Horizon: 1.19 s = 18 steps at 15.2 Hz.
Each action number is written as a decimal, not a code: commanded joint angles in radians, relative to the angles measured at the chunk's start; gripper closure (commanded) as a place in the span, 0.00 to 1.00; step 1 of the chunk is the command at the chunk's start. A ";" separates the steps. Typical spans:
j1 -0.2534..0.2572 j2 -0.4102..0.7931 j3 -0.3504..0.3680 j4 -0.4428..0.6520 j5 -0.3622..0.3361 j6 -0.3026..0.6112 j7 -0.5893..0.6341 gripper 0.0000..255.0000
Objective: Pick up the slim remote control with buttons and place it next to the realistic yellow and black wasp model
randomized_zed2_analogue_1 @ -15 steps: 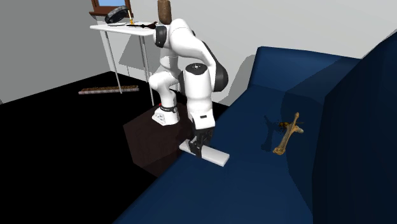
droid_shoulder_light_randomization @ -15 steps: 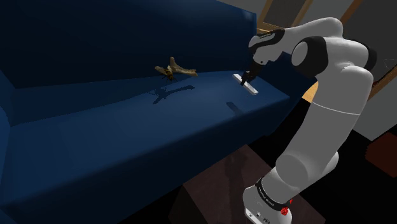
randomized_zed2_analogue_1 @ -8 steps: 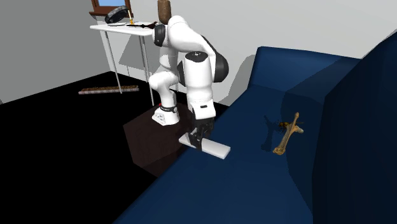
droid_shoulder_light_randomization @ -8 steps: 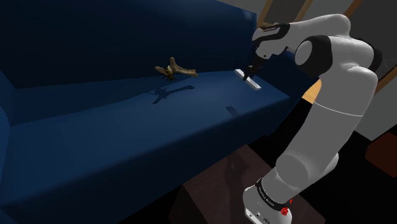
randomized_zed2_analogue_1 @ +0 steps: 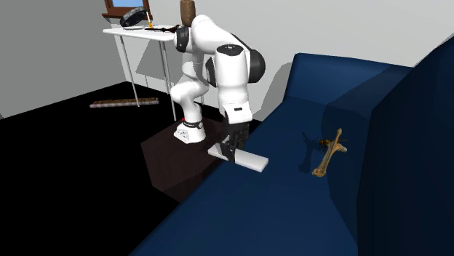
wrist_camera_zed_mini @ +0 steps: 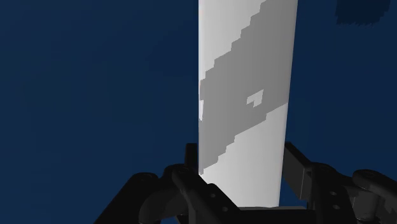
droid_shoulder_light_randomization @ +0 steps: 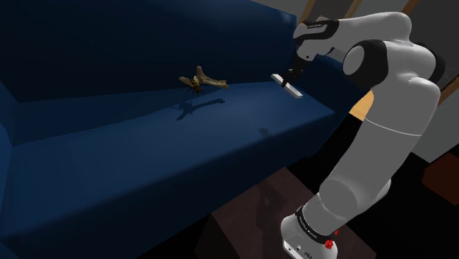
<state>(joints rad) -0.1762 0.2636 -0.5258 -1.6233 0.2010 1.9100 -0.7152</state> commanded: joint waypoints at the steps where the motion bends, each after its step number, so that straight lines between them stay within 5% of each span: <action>1: 0.030 -0.012 0.012 -0.010 -0.011 0.004 0.044 1.00; 18: 0.251 0.060 0.136 0.107 -0.041 -0.015 0.408 1.00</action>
<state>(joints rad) 0.0636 0.3169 -0.3964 -1.5306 0.1606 1.9008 -0.3284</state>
